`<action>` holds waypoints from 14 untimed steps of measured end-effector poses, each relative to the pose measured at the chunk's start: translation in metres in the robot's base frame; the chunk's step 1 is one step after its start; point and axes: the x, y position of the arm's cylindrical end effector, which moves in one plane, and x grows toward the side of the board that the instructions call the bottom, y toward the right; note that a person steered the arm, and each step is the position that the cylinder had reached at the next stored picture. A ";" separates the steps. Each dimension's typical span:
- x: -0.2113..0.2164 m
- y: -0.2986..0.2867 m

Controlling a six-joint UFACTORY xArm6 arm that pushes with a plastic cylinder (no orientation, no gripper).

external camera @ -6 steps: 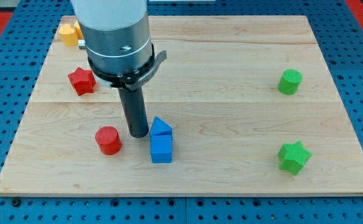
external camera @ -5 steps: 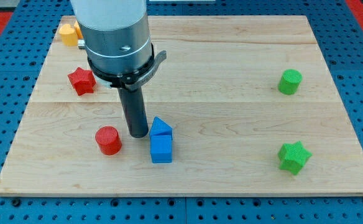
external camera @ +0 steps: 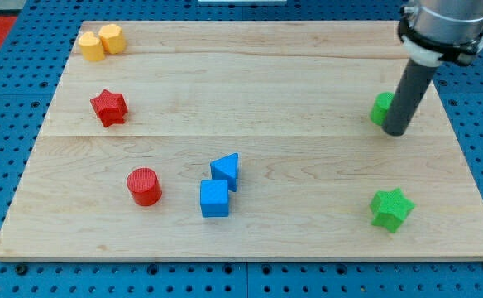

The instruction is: Push the green circle to the top center

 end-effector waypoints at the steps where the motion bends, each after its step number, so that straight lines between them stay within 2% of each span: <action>1: -0.010 0.034; 2: -0.050 -0.002; 3: -0.070 -0.070; 5: 0.022 -0.036; 6: 0.012 -0.067; 7: -0.051 -0.089; 8: -0.063 -0.132; 9: -0.035 -0.108; 10: -0.001 -0.113; 11: -0.044 -0.143; 12: -0.113 -0.156; 13: -0.085 -0.148; 14: -0.037 -0.130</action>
